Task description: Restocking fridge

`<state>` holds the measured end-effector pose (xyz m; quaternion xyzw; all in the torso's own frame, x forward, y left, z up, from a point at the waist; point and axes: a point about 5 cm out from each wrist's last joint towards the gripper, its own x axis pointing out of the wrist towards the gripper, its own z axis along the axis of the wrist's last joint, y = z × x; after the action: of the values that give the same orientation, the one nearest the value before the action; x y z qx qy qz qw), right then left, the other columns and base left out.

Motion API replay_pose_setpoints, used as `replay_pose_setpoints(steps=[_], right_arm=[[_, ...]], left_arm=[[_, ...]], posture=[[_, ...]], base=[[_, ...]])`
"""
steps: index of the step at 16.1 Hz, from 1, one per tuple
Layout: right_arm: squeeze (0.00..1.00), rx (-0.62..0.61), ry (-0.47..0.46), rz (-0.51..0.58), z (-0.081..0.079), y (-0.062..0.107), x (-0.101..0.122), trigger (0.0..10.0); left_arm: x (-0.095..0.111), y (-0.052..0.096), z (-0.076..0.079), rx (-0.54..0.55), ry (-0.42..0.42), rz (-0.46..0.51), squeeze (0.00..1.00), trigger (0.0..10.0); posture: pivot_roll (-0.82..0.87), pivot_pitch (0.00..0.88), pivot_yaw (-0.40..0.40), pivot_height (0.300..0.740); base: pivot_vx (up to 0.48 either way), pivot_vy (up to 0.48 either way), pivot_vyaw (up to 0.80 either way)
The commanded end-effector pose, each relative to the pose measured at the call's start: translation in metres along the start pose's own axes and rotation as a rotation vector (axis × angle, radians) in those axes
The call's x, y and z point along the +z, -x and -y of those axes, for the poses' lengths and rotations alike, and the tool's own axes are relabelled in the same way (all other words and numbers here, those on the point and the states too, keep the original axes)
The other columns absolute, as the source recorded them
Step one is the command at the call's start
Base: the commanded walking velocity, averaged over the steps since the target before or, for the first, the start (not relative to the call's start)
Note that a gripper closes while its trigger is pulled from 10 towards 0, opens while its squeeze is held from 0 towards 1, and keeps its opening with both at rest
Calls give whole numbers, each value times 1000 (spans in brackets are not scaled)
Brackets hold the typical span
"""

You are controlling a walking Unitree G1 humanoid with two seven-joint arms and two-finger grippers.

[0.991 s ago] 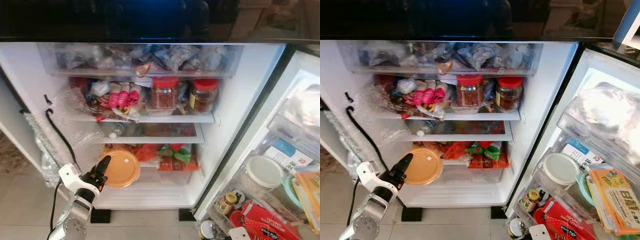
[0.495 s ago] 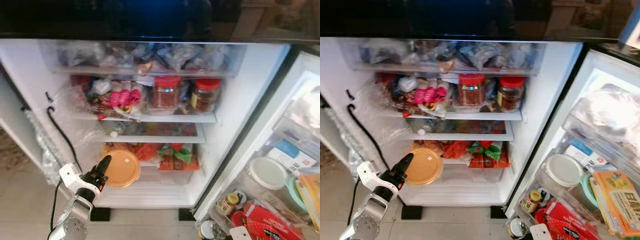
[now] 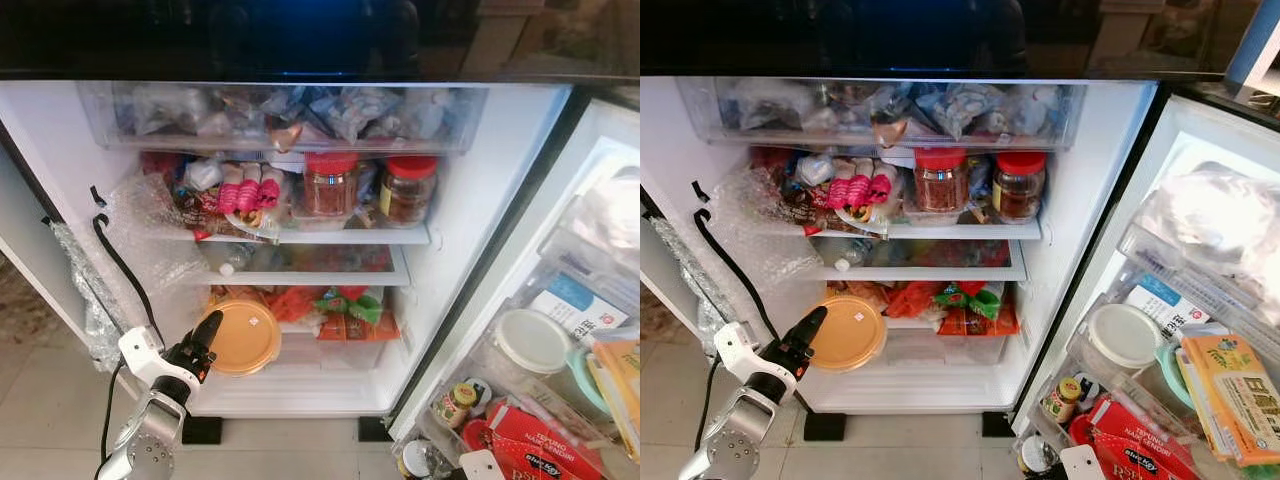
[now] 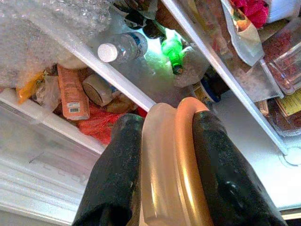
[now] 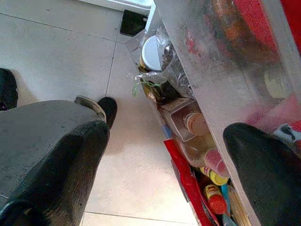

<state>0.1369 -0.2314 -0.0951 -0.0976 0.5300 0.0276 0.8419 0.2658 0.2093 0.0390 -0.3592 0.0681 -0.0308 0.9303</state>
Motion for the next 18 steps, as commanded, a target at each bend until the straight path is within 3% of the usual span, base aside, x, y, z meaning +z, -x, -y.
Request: replay_pose_setpoints(steps=[1, 7, 9, 18], right_arm=[[0, -22, -14, 21, 6, 0, 4, 10000], [0, -22, -18, 24, 6, 0, 4, 10000], [0, -30, 16, 7, 7, 0, 4, 10000], [0, -22, -17, 20, 6, 0, 4, 10000]], left_arm=[[2, -2, 2, -7, -15, 8, 0, 10000], [2, -1, 2, -3, -15, 9, 0, 10000], [2, -1, 2, 0, -18, 11, 0, 10000], [4, -3, 2, 10, -7, 32, 0, 10000]], posture=[[-109, 0, -49, 722], [-108, 0, -50, 668], [-108, 0, -50, 668], [-108, 0, -51, 668]], base=[[0, 0, 0], [0, 0, 0], [0, 0, 0], [0, 0, 0]])
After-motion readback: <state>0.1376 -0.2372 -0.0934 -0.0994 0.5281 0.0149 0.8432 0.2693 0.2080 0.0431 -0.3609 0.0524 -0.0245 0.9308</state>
